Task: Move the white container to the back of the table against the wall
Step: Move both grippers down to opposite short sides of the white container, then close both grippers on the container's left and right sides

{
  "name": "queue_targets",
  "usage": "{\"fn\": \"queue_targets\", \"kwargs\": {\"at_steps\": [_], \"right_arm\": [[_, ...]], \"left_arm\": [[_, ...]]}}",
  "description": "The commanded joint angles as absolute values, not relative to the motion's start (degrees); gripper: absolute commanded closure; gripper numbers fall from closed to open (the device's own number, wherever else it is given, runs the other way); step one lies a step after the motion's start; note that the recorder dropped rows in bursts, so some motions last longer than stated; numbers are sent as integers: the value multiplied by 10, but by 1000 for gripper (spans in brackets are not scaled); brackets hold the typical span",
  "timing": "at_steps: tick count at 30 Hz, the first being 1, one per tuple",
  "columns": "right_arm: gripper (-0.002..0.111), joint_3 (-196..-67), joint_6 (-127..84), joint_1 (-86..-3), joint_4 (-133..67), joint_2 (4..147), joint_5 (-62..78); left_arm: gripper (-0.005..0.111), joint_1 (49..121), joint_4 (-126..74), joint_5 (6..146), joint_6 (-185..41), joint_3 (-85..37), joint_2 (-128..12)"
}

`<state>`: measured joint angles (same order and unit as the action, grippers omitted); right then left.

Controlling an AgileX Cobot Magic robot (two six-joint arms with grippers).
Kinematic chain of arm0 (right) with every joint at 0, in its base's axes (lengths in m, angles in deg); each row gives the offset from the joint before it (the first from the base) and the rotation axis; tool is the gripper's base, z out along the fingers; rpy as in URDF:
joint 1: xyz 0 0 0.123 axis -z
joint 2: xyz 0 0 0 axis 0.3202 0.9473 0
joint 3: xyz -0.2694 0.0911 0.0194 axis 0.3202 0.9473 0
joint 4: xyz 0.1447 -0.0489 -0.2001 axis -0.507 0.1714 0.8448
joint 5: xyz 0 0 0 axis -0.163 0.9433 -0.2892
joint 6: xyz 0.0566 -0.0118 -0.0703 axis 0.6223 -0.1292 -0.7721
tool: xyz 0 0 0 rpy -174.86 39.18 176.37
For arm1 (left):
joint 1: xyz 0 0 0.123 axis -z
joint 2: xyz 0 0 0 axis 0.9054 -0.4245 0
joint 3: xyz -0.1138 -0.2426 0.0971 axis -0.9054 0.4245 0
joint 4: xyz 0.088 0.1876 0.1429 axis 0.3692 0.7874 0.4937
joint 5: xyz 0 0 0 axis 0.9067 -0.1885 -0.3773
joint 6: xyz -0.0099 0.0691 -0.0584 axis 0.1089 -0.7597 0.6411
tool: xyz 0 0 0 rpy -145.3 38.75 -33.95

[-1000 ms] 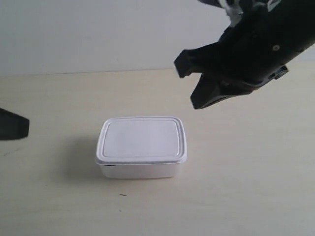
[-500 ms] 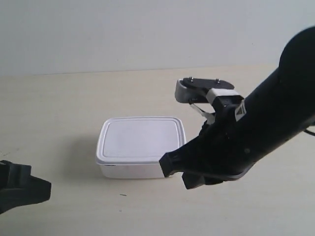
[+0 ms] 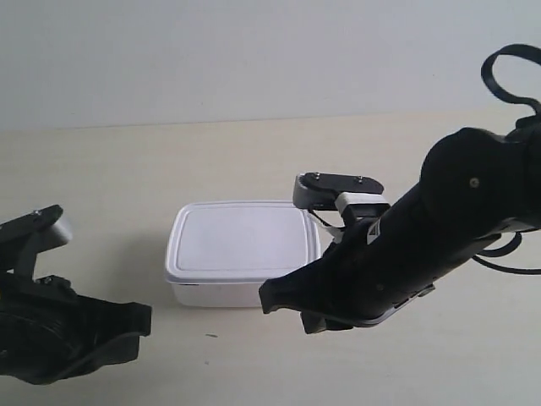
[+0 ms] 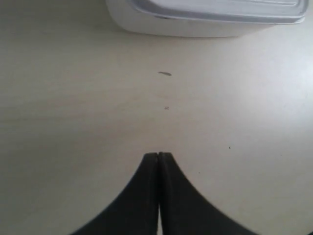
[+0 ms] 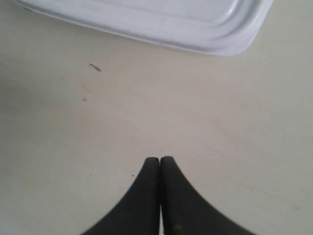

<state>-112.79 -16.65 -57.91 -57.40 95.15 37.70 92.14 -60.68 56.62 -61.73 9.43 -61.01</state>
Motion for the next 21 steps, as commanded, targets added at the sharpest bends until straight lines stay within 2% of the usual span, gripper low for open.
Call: {"fn": "queue_targets", "kwargs": {"at_steps": [1, 9, 21], "right_arm": [[108, -1130, -167, -580, -579, 983, 335], [108, -1152, -180, -580, -577, 1027, 330], [108, -1152, -181, -580, -573, 1027, 302]], "left_arm": [[107, 929, -612, 605, -635, 57, -663], [107, 929, -613, 607, -648, -8, -756], [107, 929, -613, 628, -645, -13, -767]]}}
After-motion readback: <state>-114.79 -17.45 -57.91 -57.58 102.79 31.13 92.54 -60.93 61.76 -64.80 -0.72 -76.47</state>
